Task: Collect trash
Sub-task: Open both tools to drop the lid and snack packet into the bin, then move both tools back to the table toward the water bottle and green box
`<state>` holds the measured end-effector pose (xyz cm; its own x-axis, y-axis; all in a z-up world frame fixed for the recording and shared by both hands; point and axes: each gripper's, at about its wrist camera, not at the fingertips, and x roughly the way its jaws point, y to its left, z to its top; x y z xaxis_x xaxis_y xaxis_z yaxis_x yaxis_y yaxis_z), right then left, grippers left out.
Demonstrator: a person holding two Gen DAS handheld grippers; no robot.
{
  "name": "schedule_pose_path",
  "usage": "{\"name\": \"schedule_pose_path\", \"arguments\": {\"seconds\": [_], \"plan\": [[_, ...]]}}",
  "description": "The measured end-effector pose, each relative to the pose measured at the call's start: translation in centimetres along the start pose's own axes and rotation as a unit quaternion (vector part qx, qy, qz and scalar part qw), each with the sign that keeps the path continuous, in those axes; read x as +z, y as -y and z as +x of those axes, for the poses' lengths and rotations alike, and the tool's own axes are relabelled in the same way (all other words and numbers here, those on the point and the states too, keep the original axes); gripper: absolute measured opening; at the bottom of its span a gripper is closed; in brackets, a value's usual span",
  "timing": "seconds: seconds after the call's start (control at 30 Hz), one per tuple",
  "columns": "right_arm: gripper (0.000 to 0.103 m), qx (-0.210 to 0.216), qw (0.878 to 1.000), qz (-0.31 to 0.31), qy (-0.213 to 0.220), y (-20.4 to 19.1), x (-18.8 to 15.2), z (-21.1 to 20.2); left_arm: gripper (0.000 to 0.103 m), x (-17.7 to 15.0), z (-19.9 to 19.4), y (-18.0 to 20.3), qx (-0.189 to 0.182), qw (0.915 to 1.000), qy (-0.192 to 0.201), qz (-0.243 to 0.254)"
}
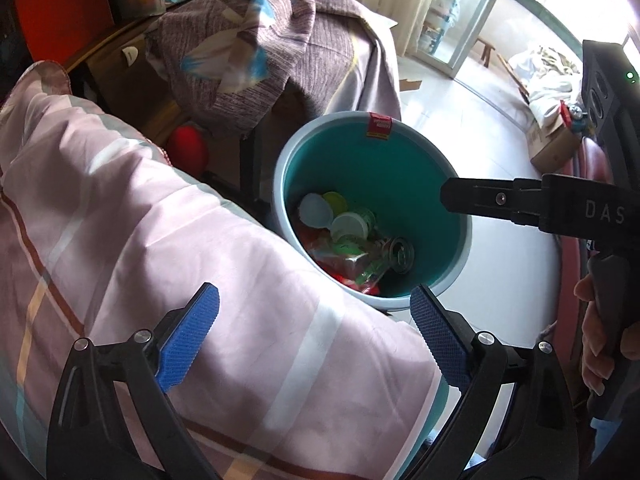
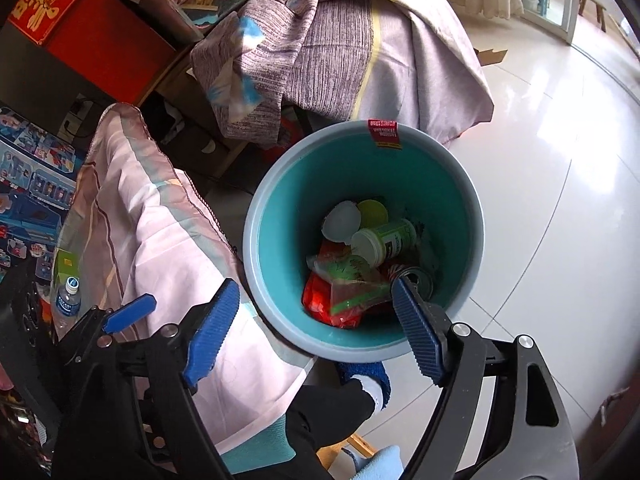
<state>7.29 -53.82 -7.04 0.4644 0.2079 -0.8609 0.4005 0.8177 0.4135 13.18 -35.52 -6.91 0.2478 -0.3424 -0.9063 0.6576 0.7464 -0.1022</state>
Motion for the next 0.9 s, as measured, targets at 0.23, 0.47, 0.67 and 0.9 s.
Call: {"name": "schedule_pose_path", "arguments": {"seconds": [0.23,0.47,0.67,0.9], "plan": [[0.078,-0.013,1.0,-0.004,-0.008,-1.5,-0.7,-0.2,0.097,-0.9,-1.4,-1.6,-0.003,0.9998,0.012,-0.017],[0.078,-0.019,1.0,-0.023,-0.004,-4.0,-1.3,-1.0,0.097,-2.3,-3.4,-3.4,0.0,0.9989,0.032,-0.035],[0.079,-0.014,0.999,-0.047,-0.019,-7.1,-2.3,-1.1,0.098,-3.6,-5.2,-5.0,0.001,0.9978,0.046,-0.048],[0.079,-0.018,0.996,-0.086,-0.032,-11.7,-3.3,-0.5,0.099,-6.2,-7.4,-8.5,0.01,0.9951,0.061,-0.077]]}}
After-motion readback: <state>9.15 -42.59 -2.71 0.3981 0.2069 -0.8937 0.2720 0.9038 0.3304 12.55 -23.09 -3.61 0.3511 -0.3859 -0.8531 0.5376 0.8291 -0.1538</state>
